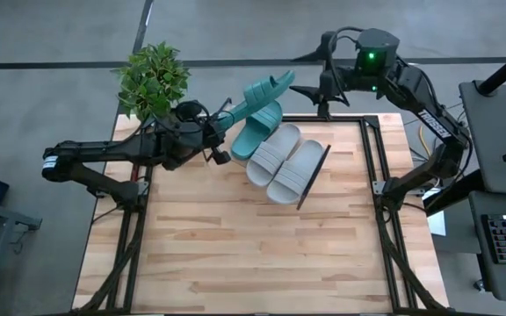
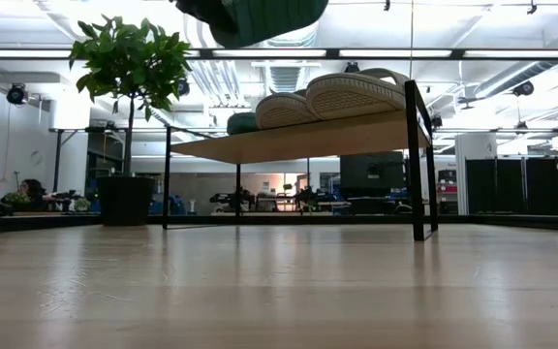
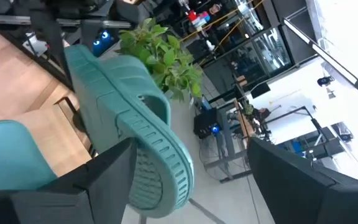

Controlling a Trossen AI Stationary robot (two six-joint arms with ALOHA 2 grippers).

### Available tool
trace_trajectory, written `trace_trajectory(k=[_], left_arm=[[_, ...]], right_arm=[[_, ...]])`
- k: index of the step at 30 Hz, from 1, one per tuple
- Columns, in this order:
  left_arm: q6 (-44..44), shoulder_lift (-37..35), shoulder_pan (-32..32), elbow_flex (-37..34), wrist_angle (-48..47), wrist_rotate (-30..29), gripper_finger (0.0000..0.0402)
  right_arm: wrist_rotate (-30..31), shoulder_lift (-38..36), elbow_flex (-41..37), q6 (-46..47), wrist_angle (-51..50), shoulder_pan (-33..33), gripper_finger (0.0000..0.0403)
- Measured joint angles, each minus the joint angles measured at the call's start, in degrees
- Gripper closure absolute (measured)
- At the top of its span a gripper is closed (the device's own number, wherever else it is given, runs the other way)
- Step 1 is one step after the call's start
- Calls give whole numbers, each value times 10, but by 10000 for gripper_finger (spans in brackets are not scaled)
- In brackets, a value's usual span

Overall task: Pick and place slides into the shelf
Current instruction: Put the green slide on the shelf

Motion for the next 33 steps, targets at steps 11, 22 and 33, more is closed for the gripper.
trace_trajectory(k=[11,22,33], left_arm=[[5,0,0,0,-6,7,355],[17,0,0,0,-6,16,355],[19,0,1,0,-7,10,355]], right_arm=[[0,61,68,12,-97,0,110],[2,137,195,35,-207,0,123],[0,147,216,35,-255,0,301]])
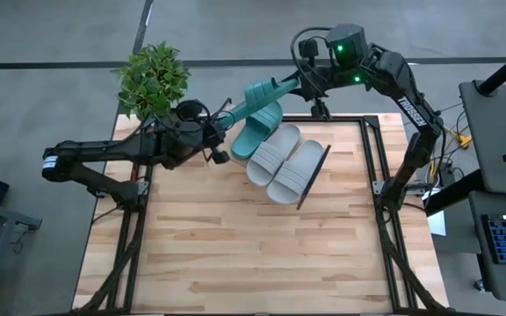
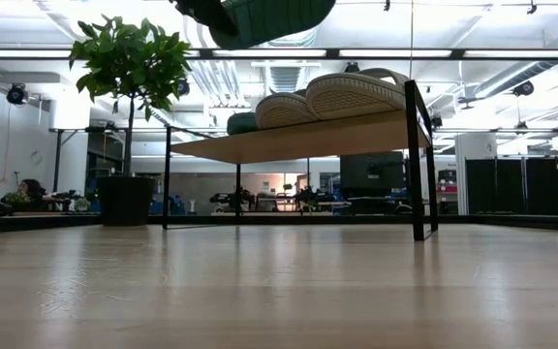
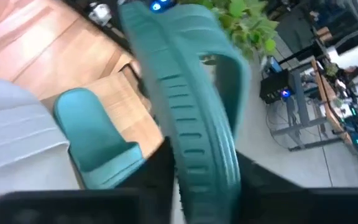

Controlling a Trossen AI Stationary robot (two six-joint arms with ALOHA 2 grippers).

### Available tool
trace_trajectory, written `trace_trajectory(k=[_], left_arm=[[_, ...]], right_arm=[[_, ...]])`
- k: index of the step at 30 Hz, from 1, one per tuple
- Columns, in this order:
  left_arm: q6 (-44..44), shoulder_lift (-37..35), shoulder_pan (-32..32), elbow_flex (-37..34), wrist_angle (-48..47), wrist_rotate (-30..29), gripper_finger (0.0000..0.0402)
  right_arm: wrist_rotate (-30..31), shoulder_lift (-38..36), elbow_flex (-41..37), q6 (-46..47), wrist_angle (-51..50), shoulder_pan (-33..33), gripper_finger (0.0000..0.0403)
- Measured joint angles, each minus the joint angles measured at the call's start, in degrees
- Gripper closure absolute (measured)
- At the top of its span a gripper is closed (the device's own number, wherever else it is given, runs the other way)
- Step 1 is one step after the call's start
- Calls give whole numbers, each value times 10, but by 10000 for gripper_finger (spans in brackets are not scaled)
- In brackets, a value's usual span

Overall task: Pick and place slides into the shelf
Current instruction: Put the green slide on the shelf

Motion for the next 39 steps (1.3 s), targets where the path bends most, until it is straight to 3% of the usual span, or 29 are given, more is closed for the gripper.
trace_trajectory(k=[3,10,13,20,24,27,33,39], left_arm=[[0,0,0,0,-1,-1,355],[1,0,0,0,0,2,343],[13,0,0,0,5,4,289],[133,-4,0,0,3,2,158],[133,-20,-6,0,5,-60,118],[140,-42,-21,0,0,-104,114],[138,-108,-69,0,-5,-104,113],[53,-159,-108,-1,-44,-83,112]], right_arm=[[-3,0,0,-33,-17,0,370],[-11,0,0,-32,-18,0,371],[-13,0,-1,-25,-17,0,371],[-13,0,-2,-23,-15,0,371],[-27,-3,-2,-25,-14,-8,371],[-60,-8,-2,-25,-13,-26,371],[-152,-12,-2,-27,-12,-68,371],[-291,-12,-27,-91,-11,-87,371]])
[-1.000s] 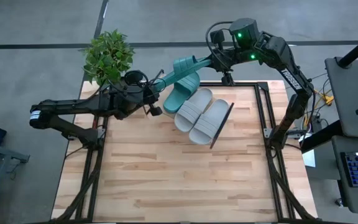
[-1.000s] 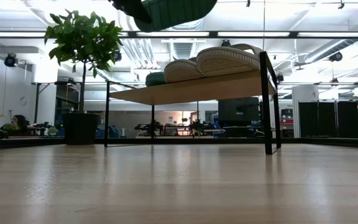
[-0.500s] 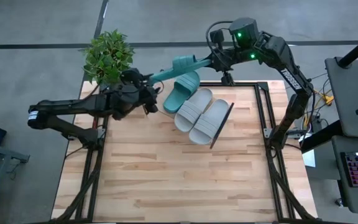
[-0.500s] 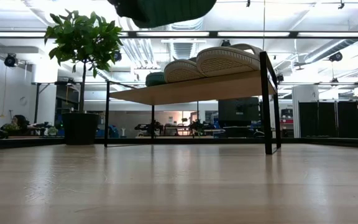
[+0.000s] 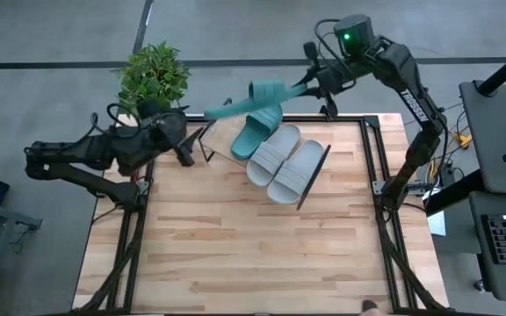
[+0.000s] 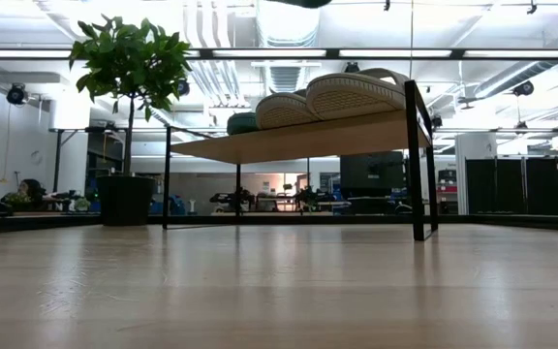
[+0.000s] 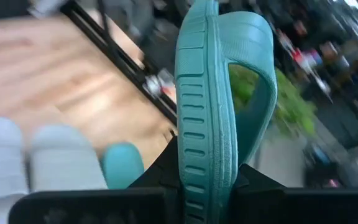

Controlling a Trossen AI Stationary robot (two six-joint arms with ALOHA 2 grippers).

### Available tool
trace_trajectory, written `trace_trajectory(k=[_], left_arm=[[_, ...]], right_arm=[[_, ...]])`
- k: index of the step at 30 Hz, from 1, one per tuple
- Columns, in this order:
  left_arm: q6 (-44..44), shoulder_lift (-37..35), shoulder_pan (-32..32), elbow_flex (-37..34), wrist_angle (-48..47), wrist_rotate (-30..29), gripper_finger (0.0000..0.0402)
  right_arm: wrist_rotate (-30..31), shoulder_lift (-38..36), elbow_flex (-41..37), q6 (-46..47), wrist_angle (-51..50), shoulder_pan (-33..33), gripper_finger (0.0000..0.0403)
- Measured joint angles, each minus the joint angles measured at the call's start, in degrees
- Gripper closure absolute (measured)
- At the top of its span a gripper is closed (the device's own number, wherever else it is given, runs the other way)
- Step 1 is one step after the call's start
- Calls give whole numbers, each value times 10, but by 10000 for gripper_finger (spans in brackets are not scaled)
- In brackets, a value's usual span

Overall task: Pick and place slides into the shelf
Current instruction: Put the green slide on the shelf

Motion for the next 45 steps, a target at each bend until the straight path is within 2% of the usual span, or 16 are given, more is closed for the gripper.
trace_trajectory(k=[5,11,17,20,26,31,33,35,38,42,45], left_arm=[[-42,-19,-24,-15,-25,19,112],[-43,-27,-53,-42,-25,28,112],[-79,-21,-66,-44,-21,136,112],[-85,-18,-73,-44,-21,143,112],[-55,3,-89,-44,-9,59,112],[-75,26,-107,-46,1,35,112],[-85,35,-125,-54,4,-4,112],[-73,46,-148,-70,20,-78,112],[4,62,-184,-99,95,-152,112],[164,80,-214,-127,257,-190,112],[257,84,-219,-132,342,-192,112]], right_arm=[[-127,0,-48,-90,0,-14,371],[-230,5,-107,-194,47,-22,371],[-263,9,-157,-240,99,-26,372],[-279,9,-175,-240,119,-31,372],[-283,9,-184,-236,121,-42,372],[-290,9,-184,-234,119,-51,372],[-294,9,-184,-233,117,-54,372],[-294,9,-186,-232,117,-57,372],[-293,9,-191,-231,117,-59,372],[-293,9,-201,-226,116,-61,372],[-293,9,-209,-223,116,-61,372]])
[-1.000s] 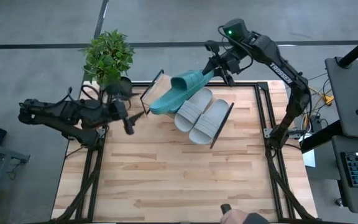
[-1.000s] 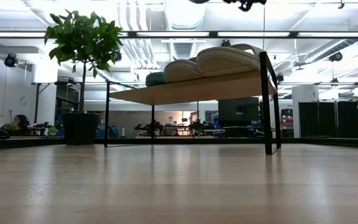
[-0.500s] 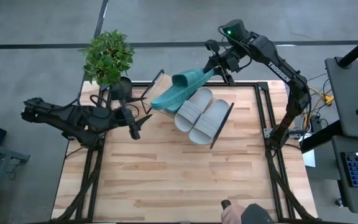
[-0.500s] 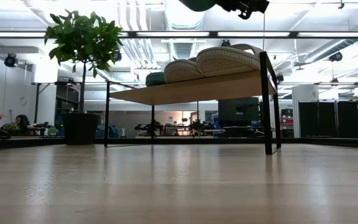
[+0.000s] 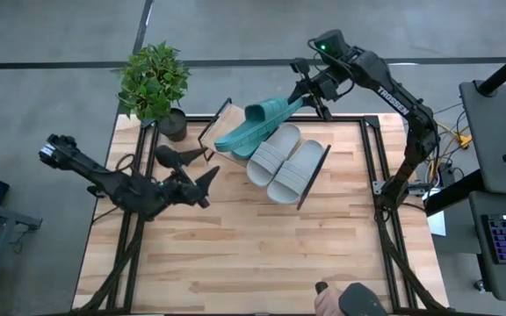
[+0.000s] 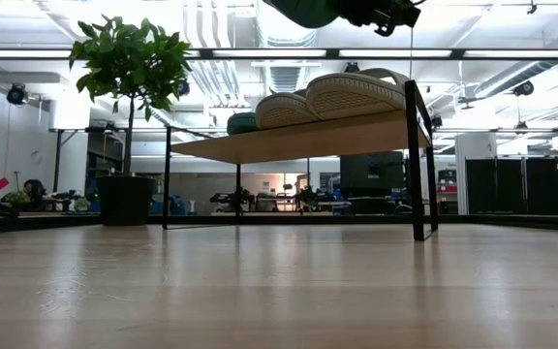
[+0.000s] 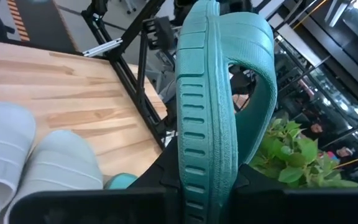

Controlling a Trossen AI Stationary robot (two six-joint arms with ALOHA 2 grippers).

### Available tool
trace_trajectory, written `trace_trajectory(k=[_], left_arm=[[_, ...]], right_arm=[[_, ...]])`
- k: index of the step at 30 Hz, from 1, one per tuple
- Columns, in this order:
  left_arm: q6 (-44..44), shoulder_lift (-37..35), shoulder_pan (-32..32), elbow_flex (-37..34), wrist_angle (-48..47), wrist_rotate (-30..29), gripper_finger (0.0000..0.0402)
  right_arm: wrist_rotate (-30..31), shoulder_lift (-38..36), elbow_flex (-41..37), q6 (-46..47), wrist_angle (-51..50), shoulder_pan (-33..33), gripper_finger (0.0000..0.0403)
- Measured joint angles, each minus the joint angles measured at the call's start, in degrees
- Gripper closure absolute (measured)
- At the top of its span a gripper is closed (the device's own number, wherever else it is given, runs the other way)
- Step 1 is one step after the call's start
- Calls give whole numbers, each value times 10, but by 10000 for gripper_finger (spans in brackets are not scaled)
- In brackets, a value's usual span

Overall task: Pick and place slides into the shelf
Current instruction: Put the green slide on the shelf

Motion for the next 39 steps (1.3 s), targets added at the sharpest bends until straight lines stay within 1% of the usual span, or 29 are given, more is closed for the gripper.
trace_trajectory(k=[3,7,11,19,23,26,30,35,39], left_arm=[[49,-4,1,0,27,2,112],[60,-19,2,0,33,17,112],[34,-37,5,0,33,80,112],[-10,-58,23,0,28,142,112],[-28,-57,24,0,15,161,112],[-45,-54,23,-4,-5,168,112],[-45,-51,30,-9,-1,170,112],[-47,-48,47,-10,23,198,112],[-56,-46,58,-10,22,207,112]], right_arm=[[0,0,-6,7,-1,0,372],[0,0,-8,20,-1,0,372],[-2,0,-8,19,-1,7,372],[2,-1,-7,13,12,41,372],[20,-1,-6,25,35,48,372],[21,-1,-5,27,36,47,372],[18,-1,-3,28,36,51,372],[18,-1,-4,28,35,70,372],[35,-1,-4,29,36,78,372]])
